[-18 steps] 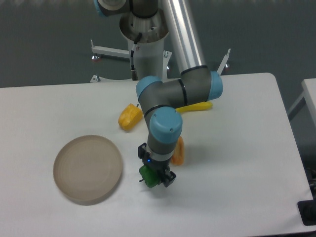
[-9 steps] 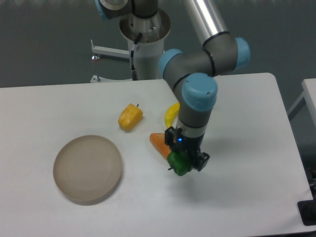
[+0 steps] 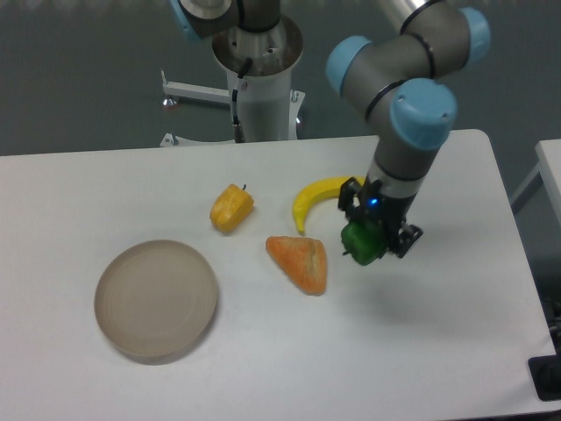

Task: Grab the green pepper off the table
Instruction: 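Raise the held green pepper higher beside the banana tip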

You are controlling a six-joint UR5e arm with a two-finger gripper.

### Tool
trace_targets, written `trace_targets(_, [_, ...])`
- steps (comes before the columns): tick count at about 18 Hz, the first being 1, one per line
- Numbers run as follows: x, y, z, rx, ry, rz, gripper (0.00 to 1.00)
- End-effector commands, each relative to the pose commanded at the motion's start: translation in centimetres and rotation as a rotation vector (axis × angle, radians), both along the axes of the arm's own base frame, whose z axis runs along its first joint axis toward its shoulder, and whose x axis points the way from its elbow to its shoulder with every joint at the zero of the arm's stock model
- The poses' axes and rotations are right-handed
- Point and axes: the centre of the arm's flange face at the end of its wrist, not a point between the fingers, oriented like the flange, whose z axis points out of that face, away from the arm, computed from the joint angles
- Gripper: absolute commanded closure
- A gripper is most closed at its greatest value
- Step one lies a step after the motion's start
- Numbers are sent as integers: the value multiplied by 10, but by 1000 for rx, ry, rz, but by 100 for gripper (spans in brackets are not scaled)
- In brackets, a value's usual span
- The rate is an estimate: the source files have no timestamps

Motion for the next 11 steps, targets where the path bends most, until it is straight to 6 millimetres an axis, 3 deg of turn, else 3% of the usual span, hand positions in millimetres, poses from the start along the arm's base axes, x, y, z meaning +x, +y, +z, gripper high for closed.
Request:
trace_targets(4, [-7, -5, -4, -47, 35, 0, 78])
trace_targets(7, [-11, -10, -6, -82, 71, -145, 77])
trace_targets(11, [-13, -10, -7, -82, 71, -155, 77])
